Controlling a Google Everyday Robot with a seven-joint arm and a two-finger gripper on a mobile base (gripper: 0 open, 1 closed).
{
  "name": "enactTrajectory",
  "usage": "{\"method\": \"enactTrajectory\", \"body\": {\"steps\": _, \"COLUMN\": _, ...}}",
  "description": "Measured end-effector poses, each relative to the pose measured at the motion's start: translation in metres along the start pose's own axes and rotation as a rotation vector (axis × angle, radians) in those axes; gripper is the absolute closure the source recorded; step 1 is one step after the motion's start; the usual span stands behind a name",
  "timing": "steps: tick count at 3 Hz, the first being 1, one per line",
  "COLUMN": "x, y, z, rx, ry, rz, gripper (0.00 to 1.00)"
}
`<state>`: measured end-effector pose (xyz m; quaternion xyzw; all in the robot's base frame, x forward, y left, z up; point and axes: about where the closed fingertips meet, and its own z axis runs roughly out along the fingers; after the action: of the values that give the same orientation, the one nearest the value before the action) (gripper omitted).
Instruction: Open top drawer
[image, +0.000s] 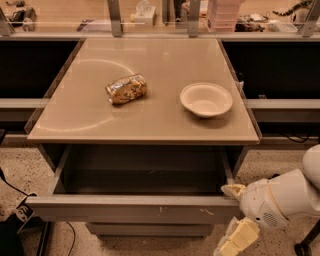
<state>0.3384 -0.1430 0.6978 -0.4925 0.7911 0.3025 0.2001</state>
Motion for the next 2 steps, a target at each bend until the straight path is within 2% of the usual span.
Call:
{"method": "enactTrajectory", "body": {"steps": 1, "x": 0.0105, "y": 0.0052, "z": 0.0162, "rx": -0.088, "ry": 0.054, "rz": 0.042, "gripper": 0.0}}
{"method": "enactTrajectory", "body": {"steps": 2, "x": 0.009, "y": 0.007, "z": 0.0148, "rx": -0.095, "ry": 0.059, "rz": 0.045, "gripper": 0.0}}
